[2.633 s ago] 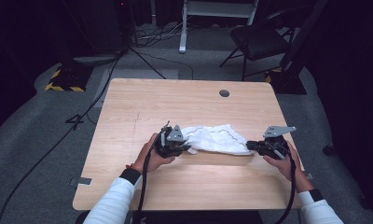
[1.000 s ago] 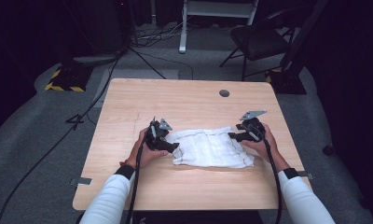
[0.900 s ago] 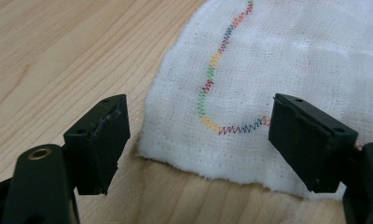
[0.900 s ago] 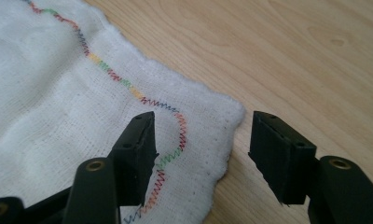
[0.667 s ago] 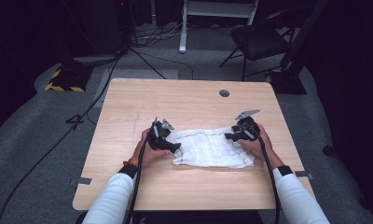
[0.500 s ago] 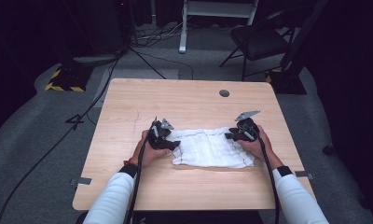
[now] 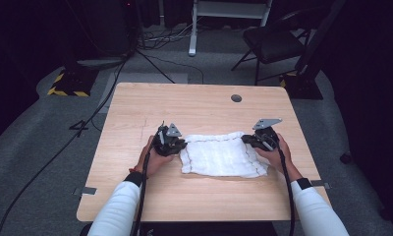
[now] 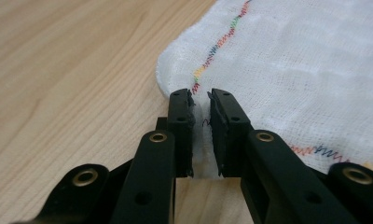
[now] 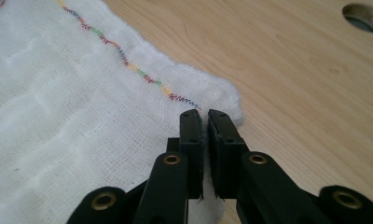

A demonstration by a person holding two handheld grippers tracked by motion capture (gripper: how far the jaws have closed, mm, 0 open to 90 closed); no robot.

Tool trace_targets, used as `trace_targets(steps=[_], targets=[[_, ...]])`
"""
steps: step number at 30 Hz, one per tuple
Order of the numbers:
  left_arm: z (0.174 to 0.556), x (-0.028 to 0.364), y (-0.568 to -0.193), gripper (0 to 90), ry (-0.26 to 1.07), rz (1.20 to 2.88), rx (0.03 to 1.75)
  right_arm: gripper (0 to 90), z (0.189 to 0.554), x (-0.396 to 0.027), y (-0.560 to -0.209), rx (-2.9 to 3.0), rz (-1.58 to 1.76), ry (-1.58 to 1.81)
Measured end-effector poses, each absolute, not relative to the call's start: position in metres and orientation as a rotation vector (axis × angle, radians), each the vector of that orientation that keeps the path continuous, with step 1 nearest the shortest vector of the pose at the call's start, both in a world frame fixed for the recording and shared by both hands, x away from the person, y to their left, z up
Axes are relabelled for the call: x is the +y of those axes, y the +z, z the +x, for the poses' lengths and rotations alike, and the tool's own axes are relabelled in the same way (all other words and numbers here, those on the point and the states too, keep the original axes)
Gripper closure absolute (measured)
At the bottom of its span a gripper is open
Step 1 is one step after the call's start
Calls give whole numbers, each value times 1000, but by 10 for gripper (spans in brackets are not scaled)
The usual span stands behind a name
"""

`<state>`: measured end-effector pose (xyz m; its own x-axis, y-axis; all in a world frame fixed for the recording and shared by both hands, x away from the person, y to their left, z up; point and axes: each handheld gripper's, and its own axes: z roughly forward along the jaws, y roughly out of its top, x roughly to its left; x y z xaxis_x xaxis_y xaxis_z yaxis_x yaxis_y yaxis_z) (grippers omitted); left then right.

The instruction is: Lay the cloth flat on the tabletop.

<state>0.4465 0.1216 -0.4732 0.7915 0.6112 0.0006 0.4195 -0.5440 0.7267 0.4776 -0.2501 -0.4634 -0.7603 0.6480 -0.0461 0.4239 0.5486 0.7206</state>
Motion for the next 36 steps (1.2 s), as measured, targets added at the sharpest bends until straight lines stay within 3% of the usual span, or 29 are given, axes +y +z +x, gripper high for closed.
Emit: trace_targets(steps=[14, 36], targets=[[416, 126, -438, 794, 398, 2162, 625, 855, 448, -260, -428, 2407, 802, 1150], [336, 144, -398, 796, 407, 2105, 478, 861, 363, -264, -382, 2355, 615, 1286]])
